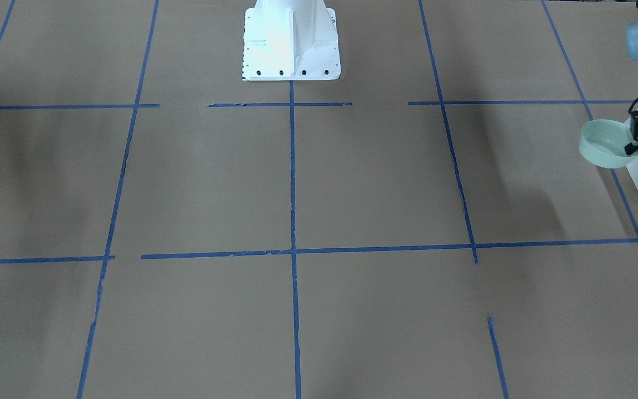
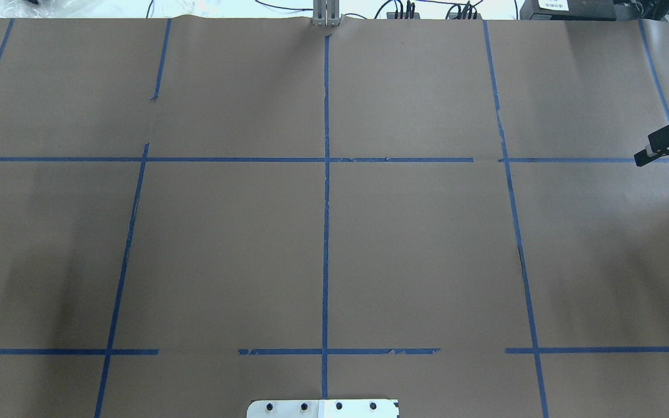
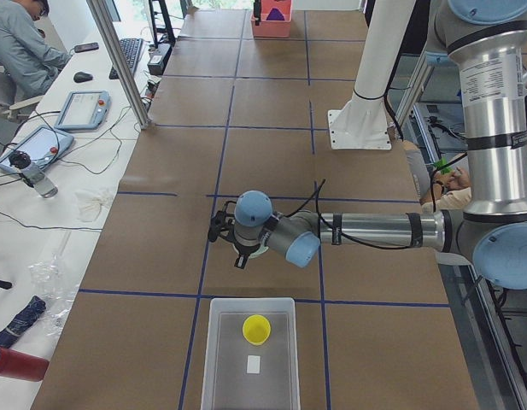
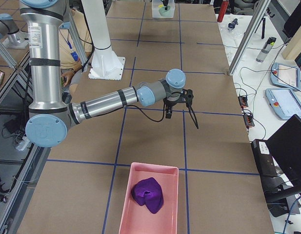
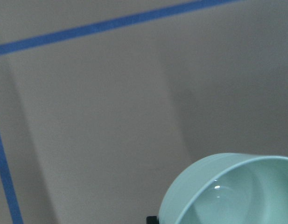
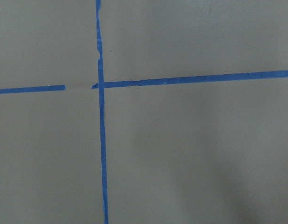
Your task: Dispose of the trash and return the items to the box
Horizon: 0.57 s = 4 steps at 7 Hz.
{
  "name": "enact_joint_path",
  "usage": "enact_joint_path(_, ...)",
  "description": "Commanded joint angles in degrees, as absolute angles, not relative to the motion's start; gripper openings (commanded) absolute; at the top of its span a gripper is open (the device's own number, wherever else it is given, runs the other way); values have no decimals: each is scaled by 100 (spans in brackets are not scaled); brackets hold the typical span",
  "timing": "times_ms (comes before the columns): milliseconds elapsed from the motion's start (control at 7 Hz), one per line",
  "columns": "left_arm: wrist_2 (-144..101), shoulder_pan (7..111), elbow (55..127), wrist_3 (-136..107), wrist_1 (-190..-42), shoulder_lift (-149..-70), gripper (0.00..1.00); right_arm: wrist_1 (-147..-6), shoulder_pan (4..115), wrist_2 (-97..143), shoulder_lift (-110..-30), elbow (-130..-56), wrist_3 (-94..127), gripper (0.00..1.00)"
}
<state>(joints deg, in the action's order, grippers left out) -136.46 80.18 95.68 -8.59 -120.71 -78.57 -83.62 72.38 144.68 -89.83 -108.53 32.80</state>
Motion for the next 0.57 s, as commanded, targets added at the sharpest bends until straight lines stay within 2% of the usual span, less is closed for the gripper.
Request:
enact_joint_path(0, -13615, 9311, 8811, 1509, -11350, -7848, 0, -8332, 7207, 14458, -9009, -10846, 3287, 100)
enact_joint_path(429, -12676, 10036, 7256, 2802, -11425, -8549, 0, -8332, 7198, 14449, -9009, -10784, 3287, 100)
